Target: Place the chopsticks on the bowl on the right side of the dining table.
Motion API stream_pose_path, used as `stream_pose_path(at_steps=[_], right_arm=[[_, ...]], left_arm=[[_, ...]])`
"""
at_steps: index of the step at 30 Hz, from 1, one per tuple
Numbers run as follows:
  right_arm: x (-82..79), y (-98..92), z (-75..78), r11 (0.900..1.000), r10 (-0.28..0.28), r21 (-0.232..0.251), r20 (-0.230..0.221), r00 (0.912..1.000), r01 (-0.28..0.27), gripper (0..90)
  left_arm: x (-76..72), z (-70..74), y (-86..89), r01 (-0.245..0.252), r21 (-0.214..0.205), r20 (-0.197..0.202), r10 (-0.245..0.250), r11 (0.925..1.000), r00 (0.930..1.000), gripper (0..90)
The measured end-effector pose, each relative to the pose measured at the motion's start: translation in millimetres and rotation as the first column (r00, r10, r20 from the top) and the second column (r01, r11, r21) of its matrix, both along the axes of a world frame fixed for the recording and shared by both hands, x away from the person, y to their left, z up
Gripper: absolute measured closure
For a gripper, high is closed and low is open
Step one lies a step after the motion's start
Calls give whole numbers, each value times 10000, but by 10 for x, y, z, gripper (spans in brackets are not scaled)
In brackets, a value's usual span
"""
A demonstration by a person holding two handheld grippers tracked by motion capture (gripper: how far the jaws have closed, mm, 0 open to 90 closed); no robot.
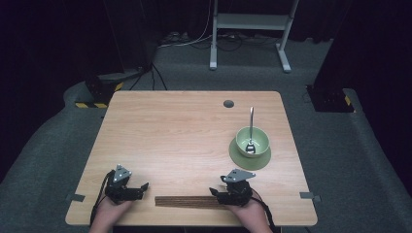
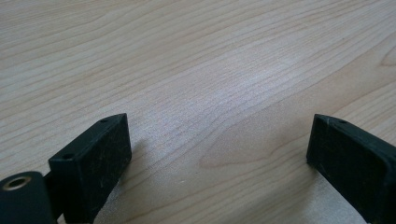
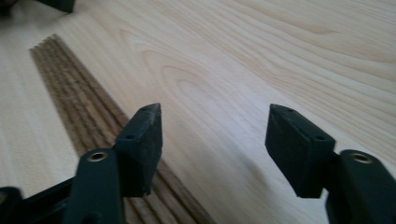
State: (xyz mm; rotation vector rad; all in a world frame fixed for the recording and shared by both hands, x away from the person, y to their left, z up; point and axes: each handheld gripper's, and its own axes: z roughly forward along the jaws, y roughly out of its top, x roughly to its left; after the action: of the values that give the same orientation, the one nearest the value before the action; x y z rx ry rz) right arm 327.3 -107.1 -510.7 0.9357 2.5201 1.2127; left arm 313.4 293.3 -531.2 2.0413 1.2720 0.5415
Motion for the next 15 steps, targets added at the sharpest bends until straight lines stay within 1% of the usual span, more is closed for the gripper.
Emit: stream_pose_path(at_steps=[5,6,9,12,13,15], right_arm=[[-31,79,-7,9989,475,34,-44,9989,-475,496],[-44,101,-19,9976,675,-125,-35,9977,-675,537],[-54,113,-46,9968,770,-188,-158,9969,-773,572],[-55,110,-58,9963,820,-246,-168,9965,-824,587],[-54,103,-69,9962,825,-273,-268,9962,-832,604],[-55,102,-72,9959,849,-281,-317,9959,-857,611]], left_arm=[[-3,1,1,-31,11,44,31,10000,10000,76],[-5,1,1,-34,11,56,34,10000,10000,82],[-4,2,9,-117,-57,51,117,9999,9999,93],[-3,2,10,-116,-56,45,117,9999,9999,93],[-2,2,11,-116,-59,40,116,9999,9999,93],[-2,2,11,-114,-55,41,114,9999,9999,93]])
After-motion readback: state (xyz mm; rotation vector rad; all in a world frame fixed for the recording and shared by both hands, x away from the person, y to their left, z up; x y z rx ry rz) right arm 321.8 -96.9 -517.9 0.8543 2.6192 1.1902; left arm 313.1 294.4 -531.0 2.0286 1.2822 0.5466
